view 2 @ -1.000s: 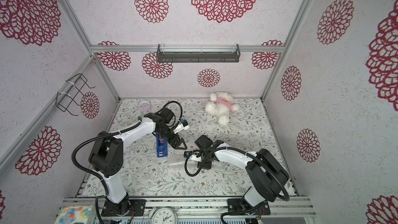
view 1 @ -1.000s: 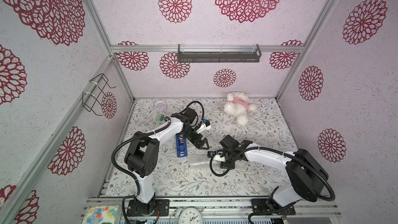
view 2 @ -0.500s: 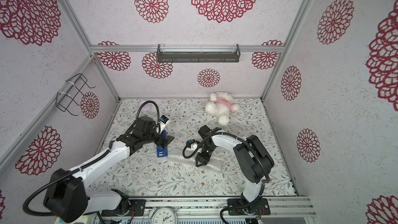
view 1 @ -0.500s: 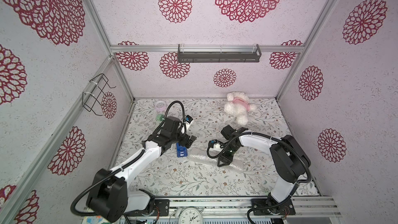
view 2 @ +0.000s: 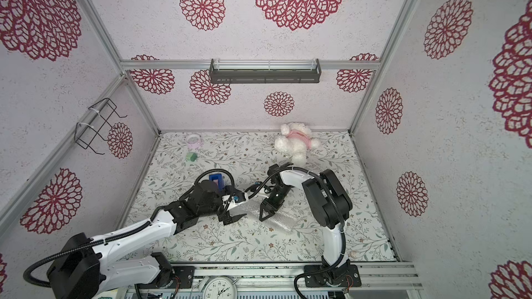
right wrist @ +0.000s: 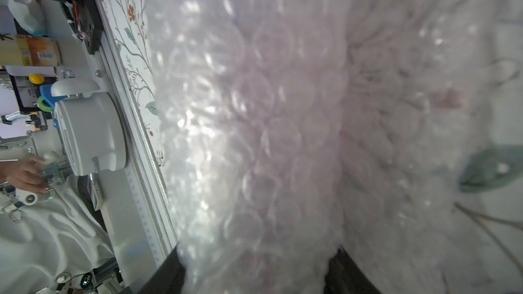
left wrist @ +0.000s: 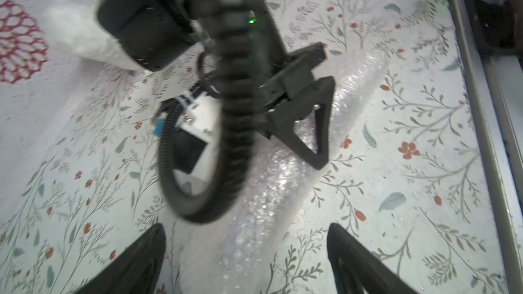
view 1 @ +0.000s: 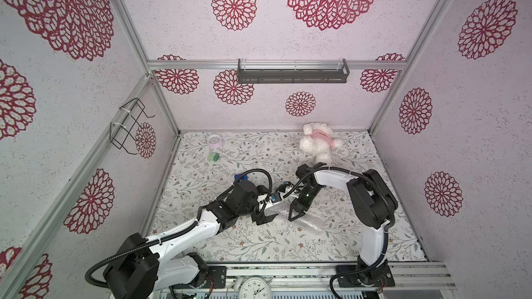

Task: Wrap wine bottles in bubble wrap
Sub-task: Wrap the wine bottle in bubble wrap.

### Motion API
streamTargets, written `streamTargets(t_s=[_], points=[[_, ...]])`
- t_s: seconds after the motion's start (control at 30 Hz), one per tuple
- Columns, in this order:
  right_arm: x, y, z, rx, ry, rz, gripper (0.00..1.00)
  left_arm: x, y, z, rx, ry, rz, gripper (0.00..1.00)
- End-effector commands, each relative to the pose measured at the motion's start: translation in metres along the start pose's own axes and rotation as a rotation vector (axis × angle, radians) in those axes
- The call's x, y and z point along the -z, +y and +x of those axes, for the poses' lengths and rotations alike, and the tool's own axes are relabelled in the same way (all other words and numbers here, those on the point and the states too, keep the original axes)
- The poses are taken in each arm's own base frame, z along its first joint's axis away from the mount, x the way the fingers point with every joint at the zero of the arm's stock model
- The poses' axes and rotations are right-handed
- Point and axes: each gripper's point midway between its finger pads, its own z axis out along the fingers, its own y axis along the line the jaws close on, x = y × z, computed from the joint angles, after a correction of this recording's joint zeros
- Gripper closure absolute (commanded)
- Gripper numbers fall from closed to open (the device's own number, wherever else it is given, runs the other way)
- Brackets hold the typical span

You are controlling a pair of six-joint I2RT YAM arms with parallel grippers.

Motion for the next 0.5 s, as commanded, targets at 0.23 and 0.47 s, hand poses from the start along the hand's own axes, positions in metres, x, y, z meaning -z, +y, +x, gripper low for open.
streamTargets(t_s=[0.23,0.47], points=[[0.004,0.008,-0.002,-0.052,0.001,-0.059,0.73,-0.036,-0.027,0.009,-0.261,0.073,0.14,0.19],[0.004,0.007,-0.001,-0.053,0.007,-0.059,0.72,-0.064,-0.026,0.015,-0.387,0.121,0.117,0.19]])
